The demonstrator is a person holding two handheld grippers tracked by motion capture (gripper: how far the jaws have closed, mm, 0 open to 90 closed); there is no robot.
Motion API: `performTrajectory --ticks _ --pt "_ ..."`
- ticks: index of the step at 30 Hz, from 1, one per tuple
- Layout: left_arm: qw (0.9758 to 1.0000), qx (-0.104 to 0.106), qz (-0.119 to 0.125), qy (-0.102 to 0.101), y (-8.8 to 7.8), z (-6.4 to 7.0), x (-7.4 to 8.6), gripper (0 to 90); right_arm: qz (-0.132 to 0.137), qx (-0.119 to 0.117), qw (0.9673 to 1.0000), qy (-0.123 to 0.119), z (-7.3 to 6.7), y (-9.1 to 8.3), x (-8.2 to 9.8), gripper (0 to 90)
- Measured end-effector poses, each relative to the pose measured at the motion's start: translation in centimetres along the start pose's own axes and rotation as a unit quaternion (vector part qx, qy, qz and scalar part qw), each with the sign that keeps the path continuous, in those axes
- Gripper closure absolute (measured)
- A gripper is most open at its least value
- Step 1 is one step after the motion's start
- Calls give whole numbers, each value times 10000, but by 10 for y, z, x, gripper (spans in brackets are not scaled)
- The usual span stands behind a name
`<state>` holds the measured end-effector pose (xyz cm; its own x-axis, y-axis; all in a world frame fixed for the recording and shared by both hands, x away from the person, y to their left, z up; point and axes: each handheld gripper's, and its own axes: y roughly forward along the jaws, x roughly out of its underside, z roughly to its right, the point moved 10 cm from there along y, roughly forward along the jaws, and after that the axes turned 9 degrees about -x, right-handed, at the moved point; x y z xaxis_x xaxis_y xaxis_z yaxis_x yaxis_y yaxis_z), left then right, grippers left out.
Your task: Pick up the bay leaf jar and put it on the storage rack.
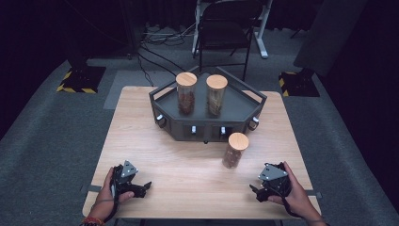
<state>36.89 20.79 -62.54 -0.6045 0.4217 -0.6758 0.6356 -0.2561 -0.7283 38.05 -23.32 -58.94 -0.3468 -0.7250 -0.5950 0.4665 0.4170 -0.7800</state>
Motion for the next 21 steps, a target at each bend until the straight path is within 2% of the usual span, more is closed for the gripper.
performTrajectory --ticks 12,17,21 --pt "10000 1 -1 4 0 0 0 3 -82 -68 9991 406 8 10 28 23" --pt "10000 4 0 -1 0 0 0 3 90 -175 9981 591 9 11 31 15" --pt "10000 10 -2 6 0 0 0 2 293 -359 9949 898 11 12 35 6"
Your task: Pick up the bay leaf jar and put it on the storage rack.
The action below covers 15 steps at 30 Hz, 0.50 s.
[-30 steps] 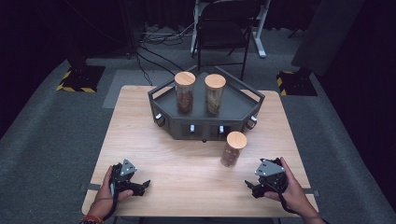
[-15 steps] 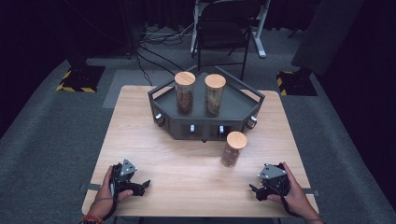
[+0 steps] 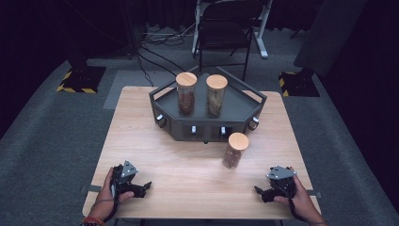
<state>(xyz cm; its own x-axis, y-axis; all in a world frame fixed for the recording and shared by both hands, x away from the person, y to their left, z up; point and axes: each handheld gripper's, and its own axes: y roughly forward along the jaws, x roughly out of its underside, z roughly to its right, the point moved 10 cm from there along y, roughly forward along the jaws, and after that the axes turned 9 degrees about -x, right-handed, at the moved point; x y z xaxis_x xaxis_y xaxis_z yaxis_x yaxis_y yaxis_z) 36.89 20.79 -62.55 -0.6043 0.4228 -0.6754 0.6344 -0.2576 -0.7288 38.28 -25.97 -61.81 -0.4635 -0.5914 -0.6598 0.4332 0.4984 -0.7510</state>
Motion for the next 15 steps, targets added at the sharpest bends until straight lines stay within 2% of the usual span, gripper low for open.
performTrajectory --ticks 3,5,15 --pt "10000 11 -1 1 0 0 0 2 169 -247 9991 290 2 2 3 4" --pt "10000 11 -1 2 0 0 0 2 362 -461 9971 493 5 4 6 0" --pt "10000 47 3 25 0 0 0 2 356 -497 9971 461 5 5 5 0"
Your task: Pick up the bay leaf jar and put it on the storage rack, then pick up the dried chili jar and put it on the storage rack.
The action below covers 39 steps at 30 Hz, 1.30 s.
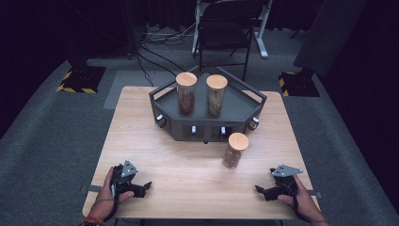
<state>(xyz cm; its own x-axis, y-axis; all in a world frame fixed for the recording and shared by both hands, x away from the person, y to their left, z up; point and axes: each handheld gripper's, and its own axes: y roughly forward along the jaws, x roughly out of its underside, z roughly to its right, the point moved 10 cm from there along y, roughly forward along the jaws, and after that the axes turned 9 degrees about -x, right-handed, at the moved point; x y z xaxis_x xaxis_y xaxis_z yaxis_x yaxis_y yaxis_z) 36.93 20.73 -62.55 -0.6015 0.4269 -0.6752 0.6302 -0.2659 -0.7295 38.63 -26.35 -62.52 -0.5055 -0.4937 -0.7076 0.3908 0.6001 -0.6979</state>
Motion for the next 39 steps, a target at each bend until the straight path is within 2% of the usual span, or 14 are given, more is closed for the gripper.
performTrajectory --ticks 30,36,39 --pt "10000 -3 6 17 0 0 0 3 -4 16 10000 12 0 0 0 0" --pt "10000 2 5 16 0 0 0 2 -196 76 9997 90 0 0 -1 4" --pt "10000 5 5 14 0 0 0 2 -269 138 9995 52 -1 -1 -1 4"
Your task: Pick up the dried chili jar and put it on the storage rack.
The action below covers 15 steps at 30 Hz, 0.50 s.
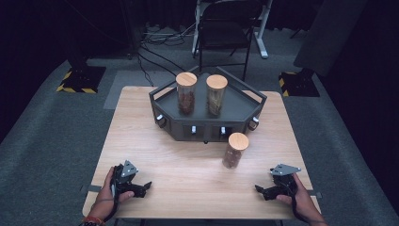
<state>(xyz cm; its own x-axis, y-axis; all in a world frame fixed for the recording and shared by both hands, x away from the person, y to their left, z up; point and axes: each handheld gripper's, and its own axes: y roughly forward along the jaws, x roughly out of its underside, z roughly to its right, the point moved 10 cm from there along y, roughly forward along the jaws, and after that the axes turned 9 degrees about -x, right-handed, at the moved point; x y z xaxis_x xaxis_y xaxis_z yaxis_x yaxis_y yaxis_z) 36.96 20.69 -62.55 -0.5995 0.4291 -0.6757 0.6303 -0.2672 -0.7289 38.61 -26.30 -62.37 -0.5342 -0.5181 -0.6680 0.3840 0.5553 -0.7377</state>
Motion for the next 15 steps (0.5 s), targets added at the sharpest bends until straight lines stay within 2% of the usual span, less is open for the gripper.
performTrajectory --ticks 4,15 --pt "10000 -2 0 2 0 0 0 2 1 148 9999 11 1 -3 -3 27" --pt "10000 -2 0 2 0 0 0 2 59 183 9998 -73 -4 -7 -12 24"
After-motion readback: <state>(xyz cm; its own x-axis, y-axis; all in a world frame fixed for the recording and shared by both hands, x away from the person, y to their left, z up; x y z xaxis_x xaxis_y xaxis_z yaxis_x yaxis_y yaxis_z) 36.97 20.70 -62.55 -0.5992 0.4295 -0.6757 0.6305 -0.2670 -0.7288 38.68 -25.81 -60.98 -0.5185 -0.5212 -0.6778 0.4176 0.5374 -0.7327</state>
